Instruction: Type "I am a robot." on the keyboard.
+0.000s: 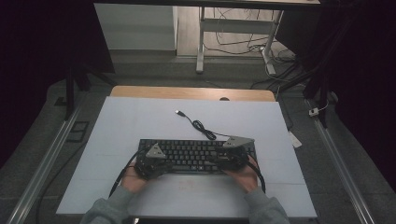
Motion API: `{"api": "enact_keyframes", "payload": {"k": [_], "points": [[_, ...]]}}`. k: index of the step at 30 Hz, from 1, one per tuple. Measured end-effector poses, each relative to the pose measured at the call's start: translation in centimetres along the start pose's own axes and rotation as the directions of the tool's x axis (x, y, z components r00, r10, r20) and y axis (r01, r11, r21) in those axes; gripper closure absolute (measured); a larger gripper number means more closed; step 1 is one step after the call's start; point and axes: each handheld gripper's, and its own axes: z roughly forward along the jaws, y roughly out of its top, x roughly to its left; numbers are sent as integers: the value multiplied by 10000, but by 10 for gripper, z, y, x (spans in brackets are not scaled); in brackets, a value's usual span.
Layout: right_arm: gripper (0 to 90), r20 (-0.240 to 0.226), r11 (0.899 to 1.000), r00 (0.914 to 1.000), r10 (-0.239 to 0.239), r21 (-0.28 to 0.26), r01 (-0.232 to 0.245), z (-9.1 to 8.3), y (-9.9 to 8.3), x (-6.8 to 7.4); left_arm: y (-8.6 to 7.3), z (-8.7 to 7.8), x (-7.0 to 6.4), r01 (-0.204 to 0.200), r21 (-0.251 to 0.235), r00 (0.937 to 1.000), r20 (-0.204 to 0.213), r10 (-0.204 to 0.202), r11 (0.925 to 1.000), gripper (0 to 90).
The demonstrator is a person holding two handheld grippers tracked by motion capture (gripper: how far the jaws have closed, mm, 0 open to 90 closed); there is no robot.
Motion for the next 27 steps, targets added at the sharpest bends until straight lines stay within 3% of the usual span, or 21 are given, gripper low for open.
{"api": "enact_keyframes", "payload": {"k": [27], "points": [[479, 12, 10000, 10000, 8, 3, -8, 0, 0, 0, -3, 13, 3, 31, 288, 9998, -213, -25, 9996, 885]]}}
